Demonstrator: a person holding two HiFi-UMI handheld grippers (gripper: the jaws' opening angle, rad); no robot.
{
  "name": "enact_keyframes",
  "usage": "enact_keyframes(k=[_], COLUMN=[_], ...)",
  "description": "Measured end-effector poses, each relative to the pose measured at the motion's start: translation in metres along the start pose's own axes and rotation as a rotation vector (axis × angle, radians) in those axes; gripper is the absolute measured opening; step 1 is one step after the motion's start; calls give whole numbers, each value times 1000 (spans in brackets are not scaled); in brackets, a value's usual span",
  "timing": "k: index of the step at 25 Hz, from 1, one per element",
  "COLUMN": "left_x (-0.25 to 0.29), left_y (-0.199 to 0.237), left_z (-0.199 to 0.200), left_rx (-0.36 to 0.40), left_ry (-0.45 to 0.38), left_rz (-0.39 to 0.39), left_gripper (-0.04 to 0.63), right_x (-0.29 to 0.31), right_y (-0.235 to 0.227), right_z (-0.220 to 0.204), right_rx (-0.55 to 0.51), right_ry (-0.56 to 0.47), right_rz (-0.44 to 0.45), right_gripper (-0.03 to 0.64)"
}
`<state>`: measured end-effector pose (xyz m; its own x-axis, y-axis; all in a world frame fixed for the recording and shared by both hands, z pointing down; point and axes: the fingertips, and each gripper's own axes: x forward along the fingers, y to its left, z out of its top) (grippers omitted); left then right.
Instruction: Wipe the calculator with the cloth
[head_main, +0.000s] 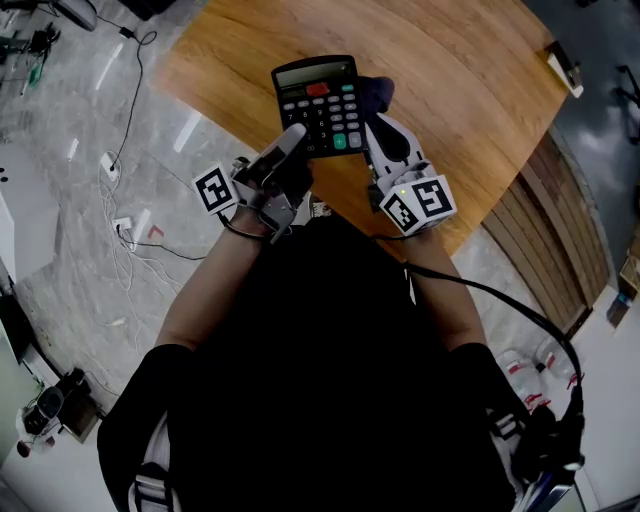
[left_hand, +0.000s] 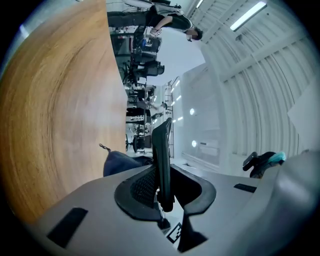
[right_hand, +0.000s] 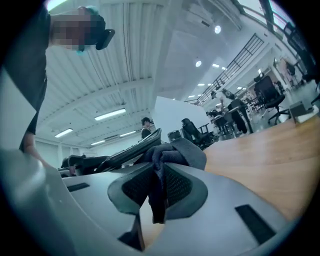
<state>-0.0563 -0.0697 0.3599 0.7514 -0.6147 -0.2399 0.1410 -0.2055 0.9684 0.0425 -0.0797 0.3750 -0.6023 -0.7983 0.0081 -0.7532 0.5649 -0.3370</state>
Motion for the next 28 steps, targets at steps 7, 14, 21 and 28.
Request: enact_keyframes(k=[7,14,21,28], left_x=[17,25,21,31], left_y=[-5,-13,-12,-15], left_z=[-12,-14,-16,-21], left_rx=[4,39,-28,-78], left_ry=[35,41,32,60], left_rz=[28,116,165,166], left_gripper=[71,71,71,71], right_x=[17,25,10,30], right_y=[21,41,-16,11], right_z=[-8,-11,12,2], right_rx=[-290,-380,-496,-590], right_ry=[-4,-18,-59,-30], right_rz=[-17,-86,-295,-251], right_gripper=[61,61,60,60])
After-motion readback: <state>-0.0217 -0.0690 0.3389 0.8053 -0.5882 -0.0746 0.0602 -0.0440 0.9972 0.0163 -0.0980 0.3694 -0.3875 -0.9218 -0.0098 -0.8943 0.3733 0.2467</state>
